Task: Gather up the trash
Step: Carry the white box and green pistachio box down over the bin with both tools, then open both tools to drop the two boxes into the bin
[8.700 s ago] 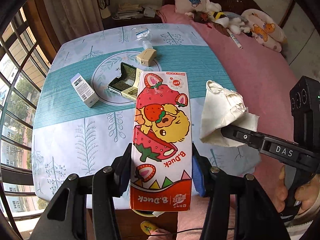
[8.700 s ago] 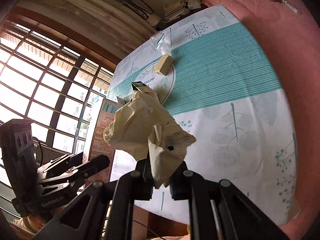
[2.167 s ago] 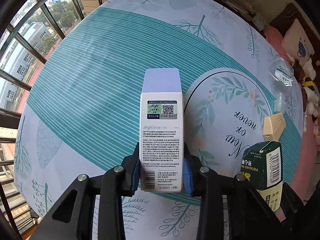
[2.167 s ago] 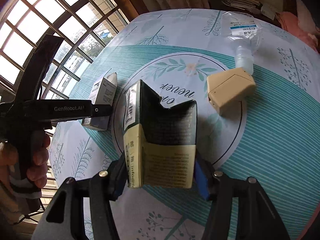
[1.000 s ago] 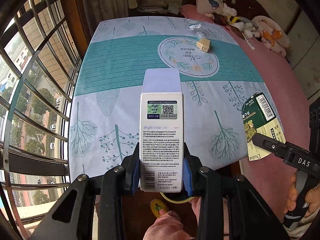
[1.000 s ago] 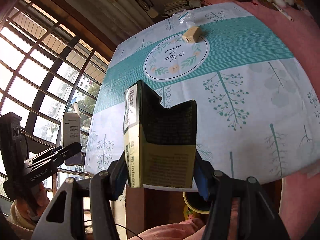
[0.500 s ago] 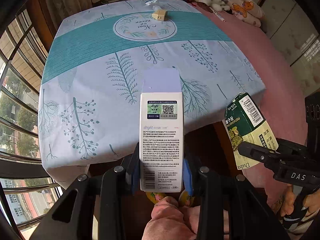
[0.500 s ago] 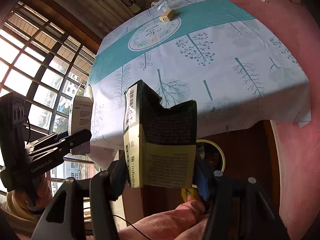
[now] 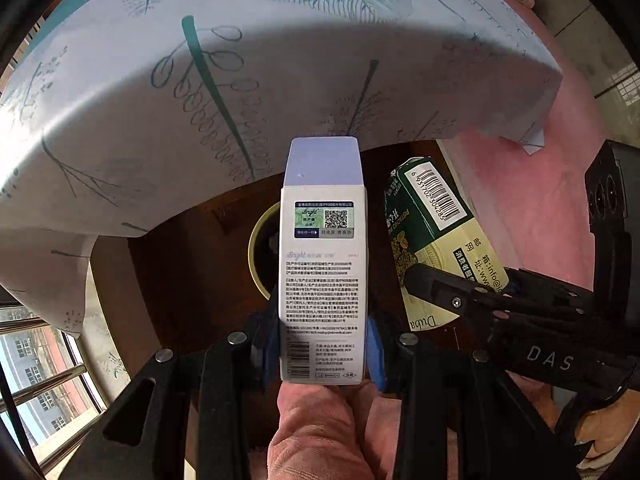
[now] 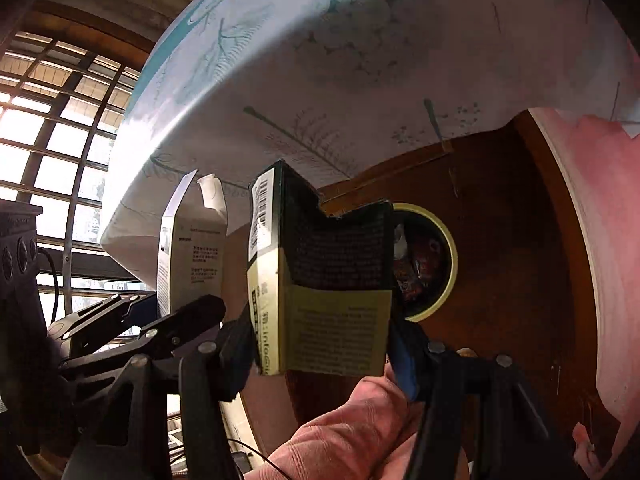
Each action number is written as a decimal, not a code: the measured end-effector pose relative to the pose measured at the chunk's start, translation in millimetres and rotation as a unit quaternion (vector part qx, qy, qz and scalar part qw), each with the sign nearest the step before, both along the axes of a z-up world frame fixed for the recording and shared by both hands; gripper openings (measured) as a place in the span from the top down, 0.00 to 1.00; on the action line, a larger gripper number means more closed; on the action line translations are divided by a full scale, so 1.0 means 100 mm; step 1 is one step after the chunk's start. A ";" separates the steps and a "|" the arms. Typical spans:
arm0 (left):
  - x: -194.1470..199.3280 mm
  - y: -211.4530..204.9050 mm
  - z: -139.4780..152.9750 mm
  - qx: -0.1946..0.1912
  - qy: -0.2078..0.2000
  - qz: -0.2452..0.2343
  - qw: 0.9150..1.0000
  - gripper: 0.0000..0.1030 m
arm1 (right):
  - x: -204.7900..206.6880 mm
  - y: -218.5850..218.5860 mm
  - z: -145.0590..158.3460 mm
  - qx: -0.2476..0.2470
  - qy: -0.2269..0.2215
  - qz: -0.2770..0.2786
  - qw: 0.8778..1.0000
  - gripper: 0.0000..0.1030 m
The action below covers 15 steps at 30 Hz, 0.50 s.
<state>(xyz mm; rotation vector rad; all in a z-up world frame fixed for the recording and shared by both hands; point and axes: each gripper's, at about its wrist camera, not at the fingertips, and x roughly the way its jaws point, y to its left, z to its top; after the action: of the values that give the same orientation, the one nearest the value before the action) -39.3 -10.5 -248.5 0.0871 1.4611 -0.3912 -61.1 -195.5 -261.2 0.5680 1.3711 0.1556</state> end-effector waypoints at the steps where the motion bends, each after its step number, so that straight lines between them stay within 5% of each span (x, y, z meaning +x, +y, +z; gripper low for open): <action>1: -0.01 0.01 -0.14 -0.001 0.005 0.002 1.000 0.67 | 0.00 -0.02 -0.17 0.002 0.010 -0.006 1.000 0.44; 7: 0.02 -0.09 -0.92 0.007 0.017 -0.005 1.000 0.67 | 0.12 -0.07 -1.02 0.000 0.032 -0.022 0.999 0.41; 9: 0.07 -0.11 -1.12 -0.005 0.020 0.001 1.000 0.55 | 0.18 -0.07 -1.25 0.003 0.036 -0.033 0.999 0.36; 11: 0.13 -0.06 -1.26 -0.009 0.019 0.012 1.000 0.27 | 0.24 -0.07 -1.45 0.007 0.041 -0.046 0.998 0.34; 15: 0.17 0.07 -1.38 -0.005 0.004 0.024 1.000 0.13 | 0.30 -0.07 -1.67 -0.011 0.044 -0.054 0.998 0.29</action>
<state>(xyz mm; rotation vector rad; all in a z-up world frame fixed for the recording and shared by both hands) -22.7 -3.7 -386.4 0.0418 1.4663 -0.3602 -31.6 -202.8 -428.2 0.6354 1.4213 0.0282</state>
